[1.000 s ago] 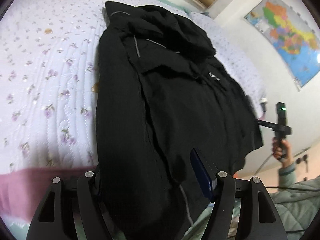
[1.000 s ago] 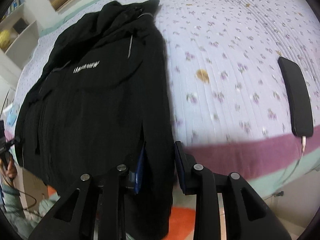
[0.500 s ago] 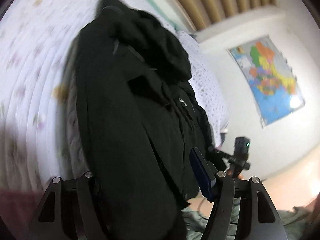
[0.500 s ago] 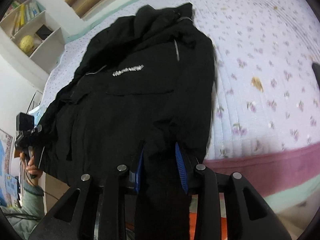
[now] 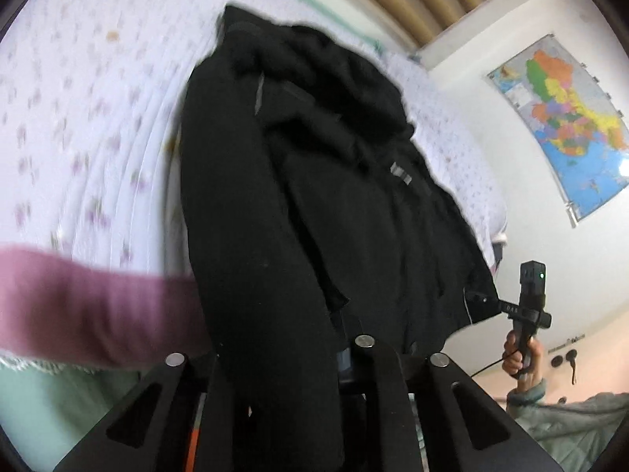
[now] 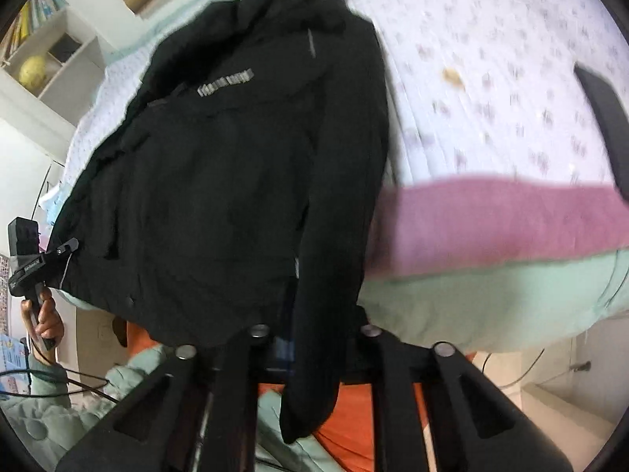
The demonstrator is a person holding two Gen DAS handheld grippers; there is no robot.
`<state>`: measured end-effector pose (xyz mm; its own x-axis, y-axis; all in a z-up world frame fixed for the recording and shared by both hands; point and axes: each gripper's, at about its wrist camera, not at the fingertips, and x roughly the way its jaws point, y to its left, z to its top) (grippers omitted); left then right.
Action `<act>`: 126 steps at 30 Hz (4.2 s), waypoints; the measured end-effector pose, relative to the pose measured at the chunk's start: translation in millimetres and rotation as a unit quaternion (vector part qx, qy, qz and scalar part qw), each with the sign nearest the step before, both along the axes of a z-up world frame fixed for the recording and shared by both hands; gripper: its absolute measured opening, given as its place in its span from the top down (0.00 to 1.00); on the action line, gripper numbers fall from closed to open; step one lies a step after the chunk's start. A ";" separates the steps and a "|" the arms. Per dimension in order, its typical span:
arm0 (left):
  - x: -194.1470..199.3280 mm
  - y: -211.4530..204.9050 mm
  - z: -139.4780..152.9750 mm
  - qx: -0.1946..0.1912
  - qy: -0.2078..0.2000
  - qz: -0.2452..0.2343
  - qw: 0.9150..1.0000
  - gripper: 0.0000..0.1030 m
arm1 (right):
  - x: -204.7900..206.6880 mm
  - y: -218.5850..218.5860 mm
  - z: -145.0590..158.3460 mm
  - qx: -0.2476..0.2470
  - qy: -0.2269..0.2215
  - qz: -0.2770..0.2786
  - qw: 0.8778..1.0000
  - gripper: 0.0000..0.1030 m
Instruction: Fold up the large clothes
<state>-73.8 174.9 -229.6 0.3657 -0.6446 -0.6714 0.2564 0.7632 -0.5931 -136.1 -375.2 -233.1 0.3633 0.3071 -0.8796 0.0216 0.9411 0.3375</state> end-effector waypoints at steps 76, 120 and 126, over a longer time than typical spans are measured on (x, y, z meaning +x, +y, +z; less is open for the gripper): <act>328.1 -22.5 41.2 0.071 -0.085 0.084 0.990 0.37 | 350.4 -66.4 34.1 -0.016 -0.152 -0.023 0.988 0.08; 372.9 -57.6 20.5 0.163 -0.077 0.074 0.981 0.64 | 375.3 -56.5 11.2 0.063 -0.125 -0.032 0.990 0.23; 367.9 -44.0 36.1 0.128 -0.072 0.106 0.983 0.89 | 364.8 -26.4 25.2 -0.071 -0.135 -0.035 0.988 0.82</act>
<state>294.1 130.9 -193.5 0.5768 -0.3607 -0.7329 0.1435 0.9280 -0.3438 228.7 -401.6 -207.9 0.6058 0.1539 -0.7806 0.0155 0.9787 0.2049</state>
